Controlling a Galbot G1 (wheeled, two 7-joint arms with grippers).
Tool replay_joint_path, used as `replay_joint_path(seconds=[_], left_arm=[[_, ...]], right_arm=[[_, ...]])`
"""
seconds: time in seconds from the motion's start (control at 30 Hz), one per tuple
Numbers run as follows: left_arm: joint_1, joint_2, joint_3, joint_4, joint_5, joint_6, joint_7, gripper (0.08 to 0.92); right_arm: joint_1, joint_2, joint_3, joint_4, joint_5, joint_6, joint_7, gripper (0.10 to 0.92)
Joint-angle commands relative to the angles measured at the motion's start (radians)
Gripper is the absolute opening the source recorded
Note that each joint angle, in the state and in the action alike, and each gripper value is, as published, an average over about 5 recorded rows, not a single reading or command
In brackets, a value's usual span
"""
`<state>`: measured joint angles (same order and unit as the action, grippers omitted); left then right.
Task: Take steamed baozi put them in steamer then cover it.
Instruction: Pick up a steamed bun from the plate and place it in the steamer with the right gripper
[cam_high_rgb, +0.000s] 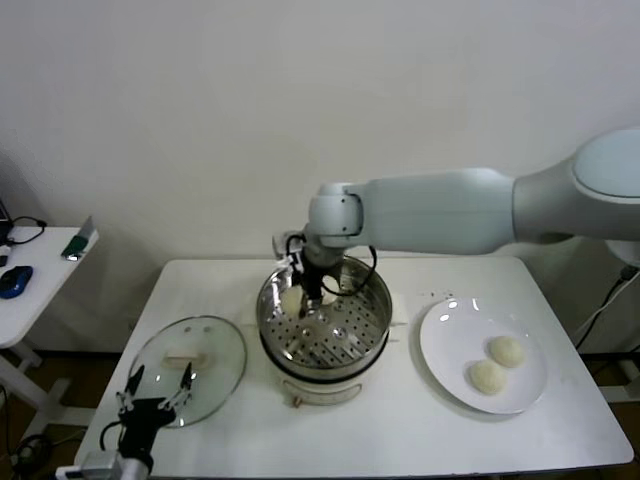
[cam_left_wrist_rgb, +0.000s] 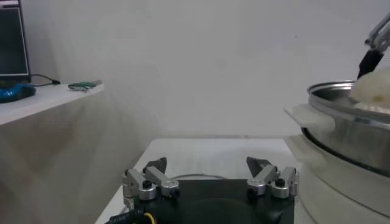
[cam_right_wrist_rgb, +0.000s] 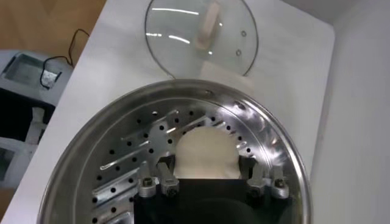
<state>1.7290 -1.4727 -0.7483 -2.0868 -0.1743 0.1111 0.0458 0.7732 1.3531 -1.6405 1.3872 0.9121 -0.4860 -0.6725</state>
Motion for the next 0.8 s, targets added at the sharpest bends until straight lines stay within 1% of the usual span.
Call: replay_joint_path(seconds=[0.03, 0.63, 0.73, 0.8], left_arm=[[0.000, 0.000, -0.001, 0.001, 0.001, 0.000, 0.001, 0.823], [-0.005, 0.001, -0.001, 0.002, -0.001, 0.001, 0.002, 0.823], [-0.006, 0.000, -0.001, 0.000, 0.000, 0.003, 0.002, 0.823], [-0.005, 0.000, -0.002, -0.003, 0.000, 0.005, 0.003, 0.823]], right_arm=[[-0.065, 0.035, 0.001, -0.017, -0.006, -0.053, 0.076, 0.679], [-0.108, 0.039, 0.019, -0.031, 0.004, -0.089, 0.137, 0.679], [-0.105, 0.038, 0.023, -0.030, 0.007, -0.093, 0.146, 0.702], [-0.092, 0.031, 0.025, -0.026, 0.011, -0.092, 0.145, 0.744]])
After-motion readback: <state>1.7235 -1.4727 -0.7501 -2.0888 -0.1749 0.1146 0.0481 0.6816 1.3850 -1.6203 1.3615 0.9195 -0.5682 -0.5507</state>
